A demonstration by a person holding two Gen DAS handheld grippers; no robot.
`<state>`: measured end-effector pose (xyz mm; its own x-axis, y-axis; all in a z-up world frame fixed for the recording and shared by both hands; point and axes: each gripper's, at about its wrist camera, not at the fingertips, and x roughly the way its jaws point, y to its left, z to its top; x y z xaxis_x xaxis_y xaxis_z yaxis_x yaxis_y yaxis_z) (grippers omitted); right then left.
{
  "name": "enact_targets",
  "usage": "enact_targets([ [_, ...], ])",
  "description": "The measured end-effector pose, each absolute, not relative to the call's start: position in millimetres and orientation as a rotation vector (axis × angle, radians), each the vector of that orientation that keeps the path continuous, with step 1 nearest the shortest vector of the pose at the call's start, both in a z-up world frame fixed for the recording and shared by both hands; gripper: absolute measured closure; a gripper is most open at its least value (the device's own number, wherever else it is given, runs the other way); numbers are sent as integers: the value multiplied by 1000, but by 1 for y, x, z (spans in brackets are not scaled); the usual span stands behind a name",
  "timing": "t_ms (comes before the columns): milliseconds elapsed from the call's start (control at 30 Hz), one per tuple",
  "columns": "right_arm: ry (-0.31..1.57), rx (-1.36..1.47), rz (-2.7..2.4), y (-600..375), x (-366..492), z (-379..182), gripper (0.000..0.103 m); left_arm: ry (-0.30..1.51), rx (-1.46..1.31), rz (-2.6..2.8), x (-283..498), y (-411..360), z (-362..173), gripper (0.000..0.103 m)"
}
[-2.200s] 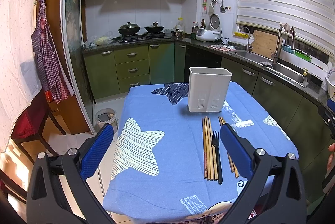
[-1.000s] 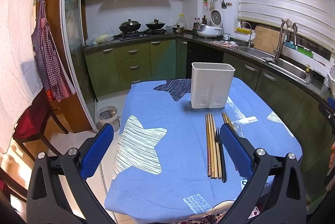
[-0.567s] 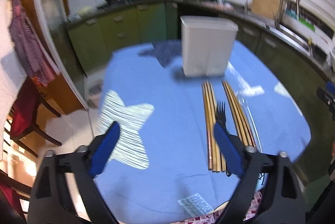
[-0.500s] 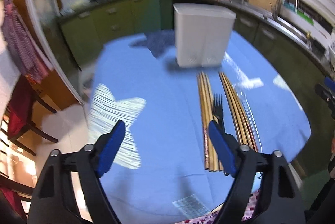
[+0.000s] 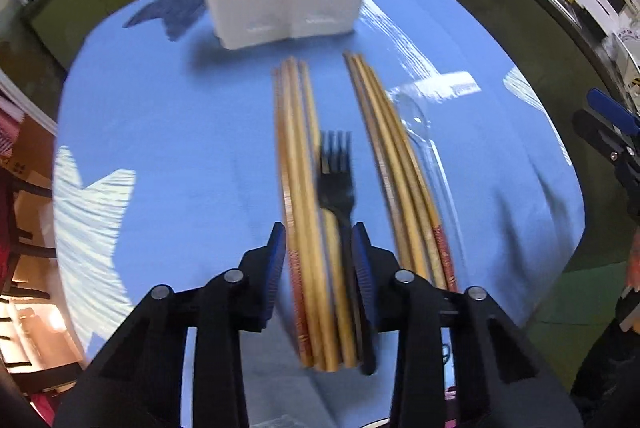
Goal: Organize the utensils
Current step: 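Lower the left tool onto the black fork and close on it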
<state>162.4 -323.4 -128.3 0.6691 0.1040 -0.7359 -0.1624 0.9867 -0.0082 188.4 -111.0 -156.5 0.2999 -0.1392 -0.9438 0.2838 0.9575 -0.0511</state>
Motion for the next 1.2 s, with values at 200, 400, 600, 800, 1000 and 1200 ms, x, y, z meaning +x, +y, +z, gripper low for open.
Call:
enact_targets([
  [200,836,-59,153,-329,165,-136,36,1253,171,-297,192,-130,-158,78],
  [400,830,-48,158,-333,163,-137,36,1290,202,-290,194,-142,-162,83],
  [600,820,-45,169,-334,159,-136,35,1321,206,-259,202,-146,-170,86],
  [800,816,-42,168,-336,160,-135,34,1327,212,-253,207,-147,-171,88],
  [1000,815,-45,175,-337,159,-135,29,1331,216,-275,201,-159,-171,89],
  [1200,817,-55,176,-336,160,-135,29,1342,225,-263,211,-165,-175,94],
])
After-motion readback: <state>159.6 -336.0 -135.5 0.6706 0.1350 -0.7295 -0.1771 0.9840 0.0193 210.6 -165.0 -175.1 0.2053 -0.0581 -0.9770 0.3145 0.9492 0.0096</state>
